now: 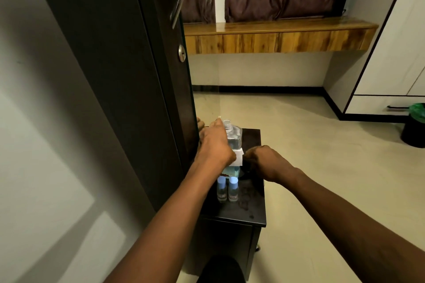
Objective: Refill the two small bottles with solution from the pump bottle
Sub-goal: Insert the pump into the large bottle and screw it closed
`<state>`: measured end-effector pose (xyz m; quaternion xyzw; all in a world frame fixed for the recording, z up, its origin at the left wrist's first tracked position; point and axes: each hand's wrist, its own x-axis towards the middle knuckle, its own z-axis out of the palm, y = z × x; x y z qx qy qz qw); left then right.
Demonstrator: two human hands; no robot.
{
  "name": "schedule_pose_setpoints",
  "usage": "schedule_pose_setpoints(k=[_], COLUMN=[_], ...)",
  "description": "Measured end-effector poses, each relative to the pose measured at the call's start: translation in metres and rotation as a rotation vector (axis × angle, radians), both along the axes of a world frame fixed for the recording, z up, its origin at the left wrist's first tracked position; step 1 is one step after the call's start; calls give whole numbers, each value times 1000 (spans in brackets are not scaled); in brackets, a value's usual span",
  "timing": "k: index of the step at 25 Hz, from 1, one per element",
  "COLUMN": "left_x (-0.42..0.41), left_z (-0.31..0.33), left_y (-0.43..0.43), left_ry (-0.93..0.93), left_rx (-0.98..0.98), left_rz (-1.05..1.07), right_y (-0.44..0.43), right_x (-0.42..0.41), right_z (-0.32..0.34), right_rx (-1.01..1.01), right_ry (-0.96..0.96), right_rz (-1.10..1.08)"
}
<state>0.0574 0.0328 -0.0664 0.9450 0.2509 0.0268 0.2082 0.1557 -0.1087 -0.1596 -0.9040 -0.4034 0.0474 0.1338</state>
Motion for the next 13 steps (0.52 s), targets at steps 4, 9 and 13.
schedule_pose_setpoints(k=[4, 9, 13], left_x=[10, 3, -3], left_z=[-4, -7, -5], left_y=[1, -5, -8], left_ry=[-29, -169, -164], left_rx=[122, 174, 71], left_rz=[59, 84, 94], right_y=[-1, 0, 1], right_x=[1, 2, 5], right_z=[-7, -10, -15], right_rx=[-18, -53, -29], right_ry=[-24, -28, 27], right_rz=[32, -2, -35])
